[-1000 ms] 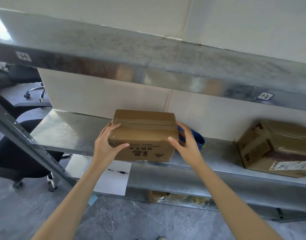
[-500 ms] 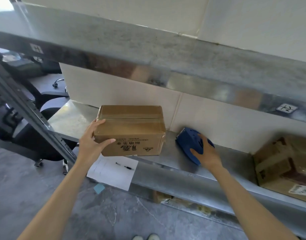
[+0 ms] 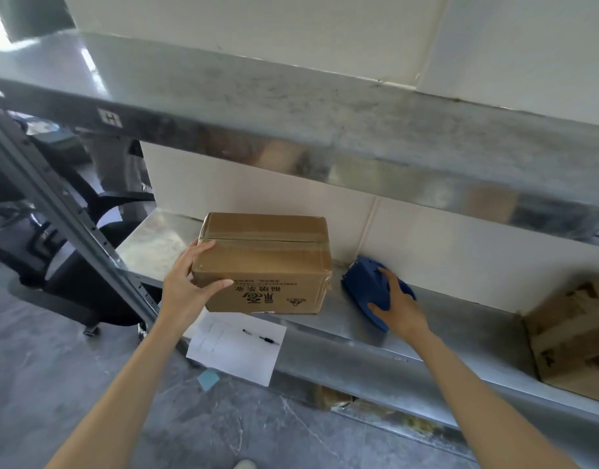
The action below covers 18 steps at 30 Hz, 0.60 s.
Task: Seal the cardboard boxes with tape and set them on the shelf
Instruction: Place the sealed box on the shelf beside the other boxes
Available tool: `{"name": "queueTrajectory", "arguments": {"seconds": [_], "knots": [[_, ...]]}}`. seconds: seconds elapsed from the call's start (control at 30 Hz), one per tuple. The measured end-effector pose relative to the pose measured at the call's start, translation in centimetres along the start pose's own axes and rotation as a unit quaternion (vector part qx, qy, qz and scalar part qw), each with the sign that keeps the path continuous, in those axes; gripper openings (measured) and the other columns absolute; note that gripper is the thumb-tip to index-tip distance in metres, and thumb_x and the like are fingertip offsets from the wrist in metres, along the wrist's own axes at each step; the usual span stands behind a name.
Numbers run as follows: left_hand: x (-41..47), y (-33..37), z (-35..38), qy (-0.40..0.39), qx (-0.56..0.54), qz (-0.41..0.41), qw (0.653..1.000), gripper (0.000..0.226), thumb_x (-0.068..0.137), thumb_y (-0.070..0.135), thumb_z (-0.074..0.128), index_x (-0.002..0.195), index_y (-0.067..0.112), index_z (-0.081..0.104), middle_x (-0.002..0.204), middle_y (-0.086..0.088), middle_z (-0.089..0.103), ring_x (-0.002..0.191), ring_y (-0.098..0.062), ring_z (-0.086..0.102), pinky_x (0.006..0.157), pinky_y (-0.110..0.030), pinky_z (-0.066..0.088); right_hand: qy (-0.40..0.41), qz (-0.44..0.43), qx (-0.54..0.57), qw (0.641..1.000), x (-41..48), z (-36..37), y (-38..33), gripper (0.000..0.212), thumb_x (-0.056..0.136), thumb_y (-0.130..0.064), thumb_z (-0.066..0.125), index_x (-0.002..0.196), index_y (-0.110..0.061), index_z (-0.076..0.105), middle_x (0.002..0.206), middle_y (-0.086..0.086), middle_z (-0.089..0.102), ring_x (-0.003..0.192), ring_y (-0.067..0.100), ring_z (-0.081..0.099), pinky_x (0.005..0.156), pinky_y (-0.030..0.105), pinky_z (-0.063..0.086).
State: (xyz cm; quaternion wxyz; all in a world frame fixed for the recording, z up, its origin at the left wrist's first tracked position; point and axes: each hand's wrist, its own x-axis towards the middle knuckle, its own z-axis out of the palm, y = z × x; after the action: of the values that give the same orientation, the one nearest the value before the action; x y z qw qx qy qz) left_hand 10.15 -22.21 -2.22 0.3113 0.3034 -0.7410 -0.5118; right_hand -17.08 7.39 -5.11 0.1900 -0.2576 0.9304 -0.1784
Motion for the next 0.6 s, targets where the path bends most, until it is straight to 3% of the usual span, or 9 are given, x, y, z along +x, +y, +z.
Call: {"name": "queueTrajectory", "arguments": {"seconds": [0.2,0.37,0.5,0.6], "knots": [[2.1,-0.7,-5.7,-0.019,0.018,0.016,1.0,0.073,0.067,0.016,0.089,0.127,0.045,0.058,0.139,0.026,0.047,0.136,-0.016,0.044,0.1,-0.046,0.053,0.01,-0.009,0.001,1.0,0.8,2.9,-7.0,0.074,0.095,-0.034,0.057,0.154,-0.036,0.012,0.114,0.01,0.066,0.085,0.03,0.065,0.064,0.034,0.05],[3.5,-1.9,-9.3,-0.022,0.015,0.019,0.999,0.074,0.069,0.009,0.089,0.129,0.038,0.059,0.145,0.015,0.047,0.133,-0.012,0.046,0.099,-0.044,0.053,0.031,0.005,0.001,1.0,1.2,5.4,-11.0,0.076,0.096,-0.034,0.059,0.155,-0.034,0.011,0.117,0.013,0.064,0.085,0.033,0.065,0.064,0.04,0.056],[4.5,-2.6,-10.8,-0.037,0.01,0.028,0.999,0.075,0.068,0.01,0.089,0.13,0.038,0.058,0.146,0.018,0.046,0.134,-0.012,0.046,0.099,-0.042,0.053,0.029,0.017,0.009,0.999,1.6,6.0,-11.8,0.076,0.095,-0.034,0.059,0.153,-0.037,0.01,0.117,0.014,0.063,0.082,0.032,0.065,0.065,0.042,0.058],[5.3,-2.9,-11.3,-0.043,0.011,0.031,0.999,0.075,0.067,0.013,0.09,0.131,0.038,0.057,0.145,0.021,0.046,0.134,-0.011,0.045,0.1,-0.039,0.052,0.039,0.006,0.008,0.999,1.6,5.6,-12.1,0.074,0.093,-0.038,0.061,0.153,-0.031,0.018,0.134,0.009,0.055,0.107,0.033,0.06,0.077,0.039,0.052]]}}
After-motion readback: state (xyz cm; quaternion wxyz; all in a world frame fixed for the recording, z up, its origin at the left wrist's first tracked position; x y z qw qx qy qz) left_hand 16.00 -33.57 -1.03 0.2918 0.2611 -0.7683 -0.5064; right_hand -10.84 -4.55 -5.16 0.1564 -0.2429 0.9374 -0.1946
